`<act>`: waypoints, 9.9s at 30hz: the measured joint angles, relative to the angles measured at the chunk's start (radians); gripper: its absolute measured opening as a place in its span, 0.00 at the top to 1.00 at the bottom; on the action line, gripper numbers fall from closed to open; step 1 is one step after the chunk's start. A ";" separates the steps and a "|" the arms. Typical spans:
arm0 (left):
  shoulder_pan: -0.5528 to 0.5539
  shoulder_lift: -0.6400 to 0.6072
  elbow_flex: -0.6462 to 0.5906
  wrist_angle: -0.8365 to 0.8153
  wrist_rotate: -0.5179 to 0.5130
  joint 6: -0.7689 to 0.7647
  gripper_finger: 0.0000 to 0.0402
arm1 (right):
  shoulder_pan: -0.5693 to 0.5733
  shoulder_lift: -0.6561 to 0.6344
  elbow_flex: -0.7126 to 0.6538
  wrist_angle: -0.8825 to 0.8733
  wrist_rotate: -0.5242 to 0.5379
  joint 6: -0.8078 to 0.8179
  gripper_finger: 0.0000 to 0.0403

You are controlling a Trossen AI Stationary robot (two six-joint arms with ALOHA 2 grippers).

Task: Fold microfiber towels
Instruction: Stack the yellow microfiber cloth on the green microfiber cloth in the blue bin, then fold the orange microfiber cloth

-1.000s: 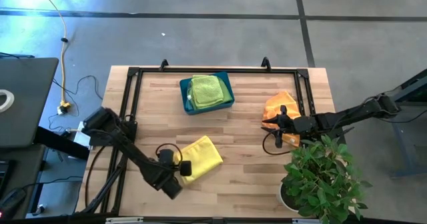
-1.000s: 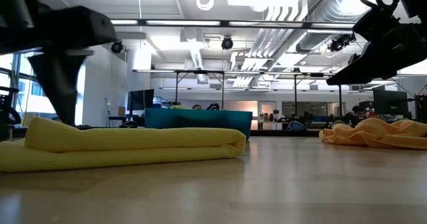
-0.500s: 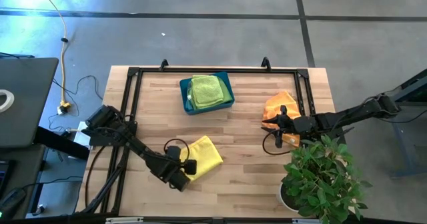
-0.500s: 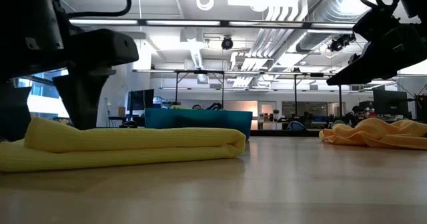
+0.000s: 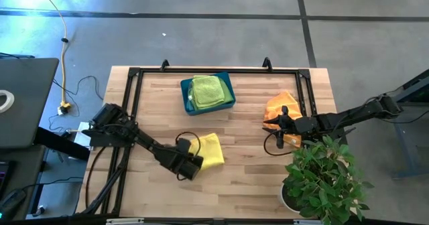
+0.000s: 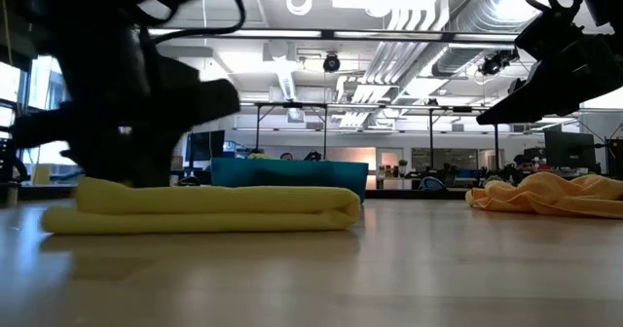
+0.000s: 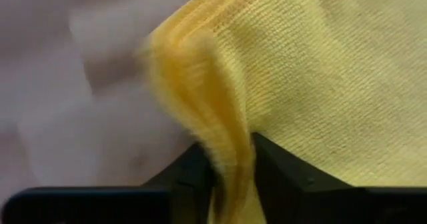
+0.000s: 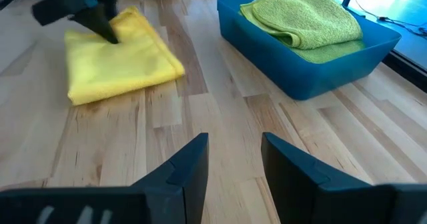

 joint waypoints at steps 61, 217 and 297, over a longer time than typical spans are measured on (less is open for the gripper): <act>0.798 -0.052 0.400 -0.122 -0.119 1.192 0.96 | 0.000 0.000 0.000 -0.005 0.000 0.000 0.67; 0.001 -0.009 0.400 0.578 0.199 1.494 0.66 | 0.148 0.831 0.398 -0.344 -0.338 0.288 0.68; 0.155 0.265 0.423 0.278 0.052 1.736 0.99 | 0.238 0.718 0.624 -0.441 -0.348 0.559 1.00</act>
